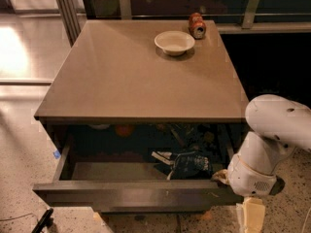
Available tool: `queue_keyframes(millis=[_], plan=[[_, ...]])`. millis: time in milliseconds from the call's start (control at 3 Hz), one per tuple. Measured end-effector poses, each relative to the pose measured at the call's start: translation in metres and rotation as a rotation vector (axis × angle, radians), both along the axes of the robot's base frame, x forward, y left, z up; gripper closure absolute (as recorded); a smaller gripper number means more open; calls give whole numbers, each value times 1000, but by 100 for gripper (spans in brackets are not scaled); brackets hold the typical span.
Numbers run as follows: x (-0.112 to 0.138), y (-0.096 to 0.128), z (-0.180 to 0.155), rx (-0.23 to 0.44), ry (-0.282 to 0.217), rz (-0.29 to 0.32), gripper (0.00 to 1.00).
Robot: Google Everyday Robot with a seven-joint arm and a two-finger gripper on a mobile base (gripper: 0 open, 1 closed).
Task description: Open top drawer
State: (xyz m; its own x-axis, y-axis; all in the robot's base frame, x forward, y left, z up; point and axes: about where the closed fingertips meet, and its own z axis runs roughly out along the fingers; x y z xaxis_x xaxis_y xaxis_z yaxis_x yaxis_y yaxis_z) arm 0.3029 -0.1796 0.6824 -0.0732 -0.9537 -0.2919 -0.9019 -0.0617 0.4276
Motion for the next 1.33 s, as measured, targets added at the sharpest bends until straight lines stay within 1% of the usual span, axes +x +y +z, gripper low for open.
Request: queue_keyframes(millis=[333,667,1000,1333], plan=[[0,0,3,0,0,1,0],[-10,-3,2,-6,8,14,0],[-10,-3,3,-6,8,14,0],[-24,-8,4,-15,14,28,0]])
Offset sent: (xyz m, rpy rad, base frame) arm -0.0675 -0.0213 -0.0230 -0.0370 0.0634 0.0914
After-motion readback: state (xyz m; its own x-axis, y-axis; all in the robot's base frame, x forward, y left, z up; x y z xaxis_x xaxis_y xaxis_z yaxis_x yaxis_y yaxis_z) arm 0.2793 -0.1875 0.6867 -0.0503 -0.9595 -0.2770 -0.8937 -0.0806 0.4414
